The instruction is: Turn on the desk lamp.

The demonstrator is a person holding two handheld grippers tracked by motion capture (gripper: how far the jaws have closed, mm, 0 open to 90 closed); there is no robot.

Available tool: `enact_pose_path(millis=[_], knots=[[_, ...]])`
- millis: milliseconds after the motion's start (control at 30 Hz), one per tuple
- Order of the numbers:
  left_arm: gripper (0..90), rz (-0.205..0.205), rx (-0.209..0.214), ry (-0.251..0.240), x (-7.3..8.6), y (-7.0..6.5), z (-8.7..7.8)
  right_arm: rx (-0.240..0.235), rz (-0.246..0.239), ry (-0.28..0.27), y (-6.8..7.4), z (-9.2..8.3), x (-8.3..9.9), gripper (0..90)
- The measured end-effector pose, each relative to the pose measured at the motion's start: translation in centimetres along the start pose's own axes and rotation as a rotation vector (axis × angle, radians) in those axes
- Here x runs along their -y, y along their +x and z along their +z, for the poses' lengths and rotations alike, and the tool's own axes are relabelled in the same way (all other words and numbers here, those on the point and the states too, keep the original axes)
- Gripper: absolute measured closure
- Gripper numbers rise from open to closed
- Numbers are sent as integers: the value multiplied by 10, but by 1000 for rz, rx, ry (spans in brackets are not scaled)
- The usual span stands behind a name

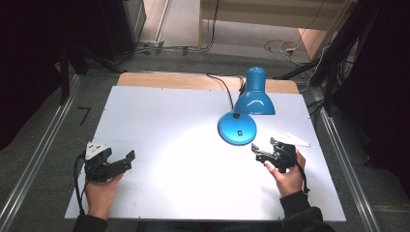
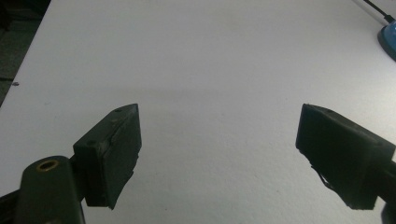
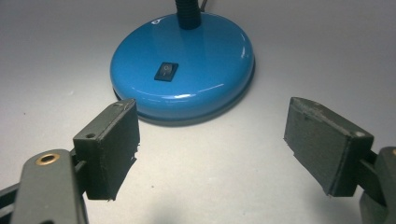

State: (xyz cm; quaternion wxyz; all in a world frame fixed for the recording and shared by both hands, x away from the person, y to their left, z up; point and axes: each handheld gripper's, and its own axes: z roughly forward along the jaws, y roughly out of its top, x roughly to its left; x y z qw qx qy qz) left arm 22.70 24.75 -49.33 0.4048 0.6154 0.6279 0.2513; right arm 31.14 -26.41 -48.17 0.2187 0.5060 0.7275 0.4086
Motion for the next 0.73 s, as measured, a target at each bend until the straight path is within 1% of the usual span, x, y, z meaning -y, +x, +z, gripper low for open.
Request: enact_pose_path(millis=[167, 300, 433, 600, 733], knots=[[147, 0, -4, 0, 0, -1, 0, 23, 18, -2, -16, -15, 8, 164], [147, -1, -6, 0, 0, -1, 0, 42, 41, 7, -29, -25, 14, 163], [147, -1, -8, 0, 1, 0, 0, 61, 51, 25, -41, -32, 20, 156], [147, 0, -12, 5, 2, 0, 0, 103, 57, 29, -54, -42, 31, 146], [147, 2, -21, 7, 3, -1, 1, 168, 56, 55, -67, -44, 43, 132]])
